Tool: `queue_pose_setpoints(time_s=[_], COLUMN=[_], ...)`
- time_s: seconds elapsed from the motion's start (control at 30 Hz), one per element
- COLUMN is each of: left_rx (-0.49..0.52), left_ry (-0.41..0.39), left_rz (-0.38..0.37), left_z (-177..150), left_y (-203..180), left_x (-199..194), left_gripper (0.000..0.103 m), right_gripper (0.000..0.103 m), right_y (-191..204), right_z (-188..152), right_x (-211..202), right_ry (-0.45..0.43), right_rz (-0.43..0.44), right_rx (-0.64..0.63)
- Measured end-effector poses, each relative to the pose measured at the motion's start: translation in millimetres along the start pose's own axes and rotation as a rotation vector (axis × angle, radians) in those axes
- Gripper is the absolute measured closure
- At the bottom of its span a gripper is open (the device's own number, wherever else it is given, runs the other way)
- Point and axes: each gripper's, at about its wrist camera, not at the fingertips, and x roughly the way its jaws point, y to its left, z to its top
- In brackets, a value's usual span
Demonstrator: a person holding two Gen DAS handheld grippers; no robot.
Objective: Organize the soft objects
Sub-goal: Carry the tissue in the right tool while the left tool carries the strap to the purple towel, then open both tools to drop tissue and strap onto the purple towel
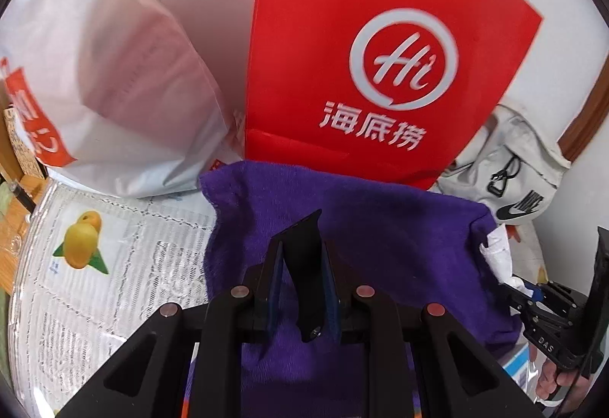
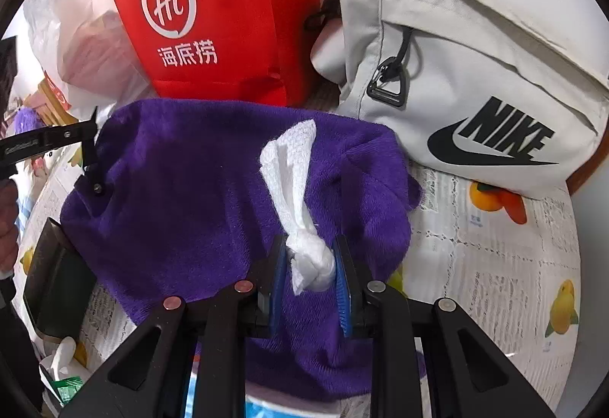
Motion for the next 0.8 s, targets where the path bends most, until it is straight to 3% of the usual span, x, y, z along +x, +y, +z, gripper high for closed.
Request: queue_pose_setpoints(time_s=[0.17,0.4,0.47,0.53,0.6,0.73,0.8], left_rx=[0.002,-0.015,-0.024,-0.033,-0.042,-0.040,-0.028], left_ry=[0.046,0.086,0.095,0.105,0.116,0.105,0.081], left_rz=[0.019,0.012,0.008,-0.002,-0.004,0.032,0.059], left_z=[6.6,11.9,12.3,13.6,12.4,10.1,9.1], left_y=[-1.0,1.8,3.0,3.3,3.7,4.4,5.5], left_x=[19.4,35.3,38.8,42.5,42.2,32.2,23.5], left_gripper=[0.083,0.080,0.080,0.080,0.079,0.053,0.052], right_gripper=[0.079,0.077,0.069,0.048,0.046,0.037,0.037], right_y=[0.8,3.5,4.5,5.8,7.1,9.9,13.2], right_z=[3.5,5.4,5.3,5.5,5.6,4.5,3.4], right_x=[13.3,19.0,20.9,22.1,19.5,4.8,-6.0], right_ry=[0.046,0.046,0.054,0.054,0.037,-0.009,-0.038], right_rz=[-0.002,0.000,-0.003,-0.008,0.006,0.006,-0.003], right_rx=[-0.037,-0.048,-0.056,-0.063,-0.060,-0.044,-0.038])
